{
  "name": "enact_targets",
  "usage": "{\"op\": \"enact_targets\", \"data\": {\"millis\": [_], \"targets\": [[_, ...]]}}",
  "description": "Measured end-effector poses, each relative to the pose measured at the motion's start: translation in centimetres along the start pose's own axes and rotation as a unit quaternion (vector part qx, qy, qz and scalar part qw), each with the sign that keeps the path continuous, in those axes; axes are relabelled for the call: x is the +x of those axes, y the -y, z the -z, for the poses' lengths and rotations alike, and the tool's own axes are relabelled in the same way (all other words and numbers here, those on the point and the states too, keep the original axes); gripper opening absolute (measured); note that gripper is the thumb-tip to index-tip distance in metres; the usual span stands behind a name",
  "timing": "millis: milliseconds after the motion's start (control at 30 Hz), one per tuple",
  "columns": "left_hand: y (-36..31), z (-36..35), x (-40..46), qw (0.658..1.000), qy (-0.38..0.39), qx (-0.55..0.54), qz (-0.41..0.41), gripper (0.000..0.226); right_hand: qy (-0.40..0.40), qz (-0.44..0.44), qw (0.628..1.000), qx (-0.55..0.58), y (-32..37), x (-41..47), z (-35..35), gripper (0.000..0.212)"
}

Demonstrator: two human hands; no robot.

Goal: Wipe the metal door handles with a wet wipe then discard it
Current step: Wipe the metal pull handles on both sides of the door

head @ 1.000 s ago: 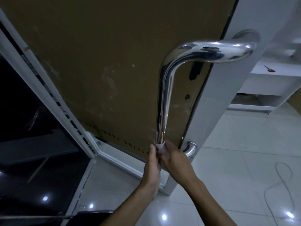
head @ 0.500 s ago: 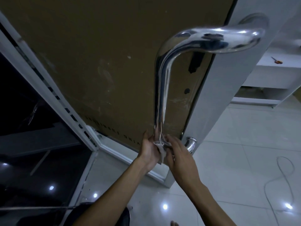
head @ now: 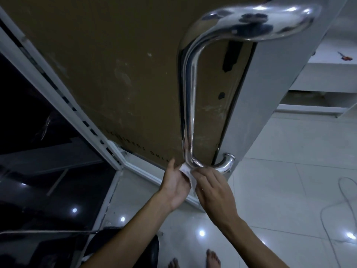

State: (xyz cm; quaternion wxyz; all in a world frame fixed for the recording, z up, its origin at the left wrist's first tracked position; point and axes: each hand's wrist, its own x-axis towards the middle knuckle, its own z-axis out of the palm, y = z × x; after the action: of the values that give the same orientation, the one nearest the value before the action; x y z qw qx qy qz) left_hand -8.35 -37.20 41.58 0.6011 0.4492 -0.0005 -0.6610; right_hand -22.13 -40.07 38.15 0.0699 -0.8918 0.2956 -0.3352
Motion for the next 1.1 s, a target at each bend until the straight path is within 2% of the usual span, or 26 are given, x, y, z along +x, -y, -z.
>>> {"op": "enact_targets", "data": {"millis": [267,433,600,700,800,867,933,1033,1100], "targets": [[-1.2,-1.3,-1.8,1.0,-0.013,0.005,-0.005,0.075,-0.029,-0.027,0.999,0.035,0.9,-2.4,-0.8,0.018],[-1.6,-2.5,-2.0,1.0,-0.009,-0.002,0.003,0.078,-0.036,-0.09,0.992,0.078,0.7,-1.7,0.0,0.035],[-1.2,-2.6,-2.1,1.0,-0.021,0.018,-0.007,0.075,-0.051,-0.101,0.991,0.068,0.1,-0.8,0.8,0.018],[-0.9,-2.1,-2.2,0.999,-0.032,0.038,-0.008,0.075,-0.054,-0.156,0.983,0.075,-0.7,-0.2,1.5,0.022],[-0.6,-1.7,-2.6,0.994,-0.025,0.1,-0.02,0.07,-0.06,-0.176,0.98,0.077,-1.8,0.5,2.0,0.013],[-0.2,-1.4,-3.0,0.985,-0.016,0.169,-0.031,0.06,-0.064,-0.168,0.982,0.065,-2.3,0.9,2.3,0.019],[0.2,-1.5,-3.5,0.969,-0.01,0.243,-0.044,0.053,-0.052,-0.159,0.985,0.04,-2.6,1.1,2.4,0.031],[0.9,-1.8,-3.9,0.936,-0.021,0.345,-0.074,0.045,-0.036,-0.173,0.983,-0.039,-3.3,1.0,2.0,0.016],[1.1,-1.8,-4.0,0.915,-0.036,0.39,-0.095,0.051,-0.05,-0.186,0.978,-0.081,-3.7,0.7,1.8,0.016]]}}
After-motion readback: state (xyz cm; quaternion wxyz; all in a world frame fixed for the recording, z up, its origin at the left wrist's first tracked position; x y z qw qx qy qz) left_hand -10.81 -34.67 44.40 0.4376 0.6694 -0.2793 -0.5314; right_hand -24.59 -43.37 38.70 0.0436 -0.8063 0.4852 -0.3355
